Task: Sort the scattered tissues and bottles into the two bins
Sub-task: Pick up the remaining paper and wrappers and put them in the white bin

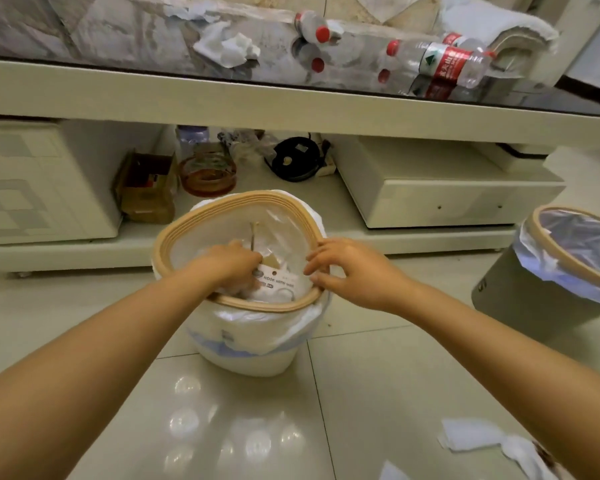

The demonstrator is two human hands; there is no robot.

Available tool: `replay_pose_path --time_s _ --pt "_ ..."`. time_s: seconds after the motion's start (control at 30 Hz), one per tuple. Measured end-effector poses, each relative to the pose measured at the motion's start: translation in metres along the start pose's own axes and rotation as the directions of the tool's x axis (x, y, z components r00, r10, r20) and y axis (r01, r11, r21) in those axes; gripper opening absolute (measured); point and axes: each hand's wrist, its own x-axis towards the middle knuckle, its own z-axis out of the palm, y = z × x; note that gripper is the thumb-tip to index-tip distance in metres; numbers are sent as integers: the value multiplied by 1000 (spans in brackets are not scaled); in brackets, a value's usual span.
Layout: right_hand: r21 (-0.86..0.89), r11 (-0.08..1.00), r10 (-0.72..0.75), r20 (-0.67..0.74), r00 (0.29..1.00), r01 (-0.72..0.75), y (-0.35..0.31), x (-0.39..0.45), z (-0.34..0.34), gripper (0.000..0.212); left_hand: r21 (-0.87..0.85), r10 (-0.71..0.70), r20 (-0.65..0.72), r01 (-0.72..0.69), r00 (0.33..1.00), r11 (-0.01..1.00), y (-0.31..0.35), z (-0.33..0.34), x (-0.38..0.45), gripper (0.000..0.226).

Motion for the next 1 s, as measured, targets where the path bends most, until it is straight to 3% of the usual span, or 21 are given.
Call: replay_pose_path --time_s 0.1,0.17,0.23,0.33,0.5,0.6,0.73,0.9,1.0 --pt "106 994 -9 -54 999 15 13 -28 -7 20 264 -43 -23 47 999 963 1 -8 2 41" --pt "164 986 26 -101 995 -9 23 -49 -11 19 255 -45 -240 107 970 961 13 -22 -3 43" --pt "197 979 71 -115 991 -47 35 -71 -14 18 148 -8 -502 95 865 984 33 -38 -10 37" --pt "201 971 145 -52 988 -132 56 -107 -15 17 -62 64 -665 -140 744 988 79 -55 -21 27" --pt "170 934 307 69 949 -314 93 -180 -9 16 -81 296 -671 -463 680 882 185 -55 -28 25" --pt "183 866 447 134 885 -465 118 -233 -2 16 35 501 -537 -576 678 817 253 -21 -23 28" --pt "221 751 590 200 782 -622 147 -301 18 14 66 685 -138 -683 716 727 328 53 -16 42" --pt "272 597 710 260 655 -755 169 -367 64 16 92 696 214 -724 685 684 370 141 -12 67" --pt "248 488 794 274 543 -837 179 -394 98 25 121 671 309 -728 674 675 372 179 -14 83"
